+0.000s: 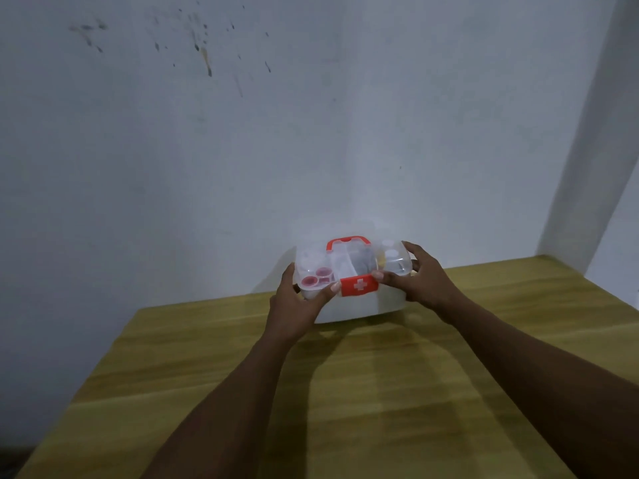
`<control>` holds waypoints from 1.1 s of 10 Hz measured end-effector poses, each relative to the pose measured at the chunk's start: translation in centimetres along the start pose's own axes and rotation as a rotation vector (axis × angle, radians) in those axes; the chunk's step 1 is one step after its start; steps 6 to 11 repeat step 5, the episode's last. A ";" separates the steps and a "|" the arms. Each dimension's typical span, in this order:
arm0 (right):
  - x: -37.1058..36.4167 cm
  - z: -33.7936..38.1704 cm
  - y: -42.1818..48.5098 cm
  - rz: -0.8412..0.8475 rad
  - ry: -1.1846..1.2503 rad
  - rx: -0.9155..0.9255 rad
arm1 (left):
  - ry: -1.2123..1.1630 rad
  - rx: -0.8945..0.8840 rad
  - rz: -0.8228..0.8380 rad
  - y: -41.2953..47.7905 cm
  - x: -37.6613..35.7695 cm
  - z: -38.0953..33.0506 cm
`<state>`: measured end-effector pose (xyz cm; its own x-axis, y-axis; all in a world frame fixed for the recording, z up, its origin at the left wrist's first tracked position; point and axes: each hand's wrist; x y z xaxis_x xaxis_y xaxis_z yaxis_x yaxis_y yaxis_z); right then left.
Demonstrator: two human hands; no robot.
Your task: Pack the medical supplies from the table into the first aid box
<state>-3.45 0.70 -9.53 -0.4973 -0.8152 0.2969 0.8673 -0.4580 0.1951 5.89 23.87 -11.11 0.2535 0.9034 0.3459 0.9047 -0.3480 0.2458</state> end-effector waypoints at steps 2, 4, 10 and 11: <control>-1.0 -2.2 1.2 0.009 -0.047 -0.014 | 0.038 0.019 0.005 1.2 -0.7 2.4; -1.1 -1.4 0.7 0.066 -0.078 -0.053 | 0.074 0.045 0.077 0.6 -0.5 1.4; -0.4 0.5 0.0 0.093 -0.186 -0.073 | 0.175 0.091 0.116 -0.1 0.1 -0.3; -0.4 0.5 0.0 0.093 -0.186 -0.073 | 0.175 0.091 0.116 -0.1 0.1 -0.3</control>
Point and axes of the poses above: each hand's wrist, its own y-axis towards the middle knuckle, its own x-axis out of the back of the hand, z = x × y
